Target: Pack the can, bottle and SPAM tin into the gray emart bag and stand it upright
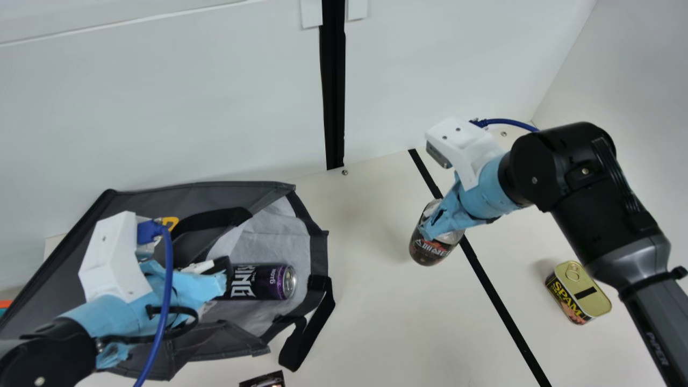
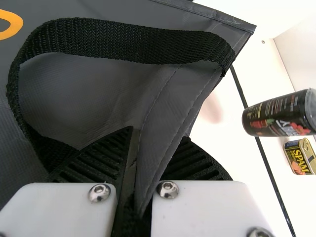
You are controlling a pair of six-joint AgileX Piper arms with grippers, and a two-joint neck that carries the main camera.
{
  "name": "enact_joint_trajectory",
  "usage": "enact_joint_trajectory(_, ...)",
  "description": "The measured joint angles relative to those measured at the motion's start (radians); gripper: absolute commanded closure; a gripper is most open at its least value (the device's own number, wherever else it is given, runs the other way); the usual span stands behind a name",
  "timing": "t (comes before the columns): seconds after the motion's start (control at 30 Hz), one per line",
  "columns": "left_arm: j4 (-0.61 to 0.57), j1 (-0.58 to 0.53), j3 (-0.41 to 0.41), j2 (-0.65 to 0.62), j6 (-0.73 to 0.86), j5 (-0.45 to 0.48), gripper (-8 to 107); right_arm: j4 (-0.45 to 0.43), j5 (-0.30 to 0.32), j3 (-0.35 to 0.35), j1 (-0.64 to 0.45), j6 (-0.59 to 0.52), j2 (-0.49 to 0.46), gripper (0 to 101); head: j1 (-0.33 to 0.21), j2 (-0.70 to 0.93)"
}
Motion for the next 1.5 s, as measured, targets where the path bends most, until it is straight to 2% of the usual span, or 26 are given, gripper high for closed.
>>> enact_joint_trajectory(0.47, 0.000, 0.000, 0.000, 0.000, 0.000, 0.000, 107, 0.099, 0.001, 0.095, 0.038, -0.200, -0.080, 101, 0.000, 0.000)
enact_joint_trajectory(0.83, 0.000, 0.000, 0.000, 0.000, 0.000, 0.000, 107, 0.151, 0.000, 0.156, 0.111, -0.263, -0.129, 101, 0.000, 0.002)
enact_joint_trajectory(1.07, 0.000, 0.000, 0.000, 0.000, 0.000, 0.000, 107, 0.174, 0.000, 0.168, 0.162, -0.270, -0.145, 101, 0.000, 0.000)
enact_joint_trajectory(1.5, 0.000, 0.000, 0.000, 0.000, 0.000, 0.000, 107, 0.303, 0.000, 0.134, 0.174, -0.301, -0.163, 101, -0.002, 0.000)
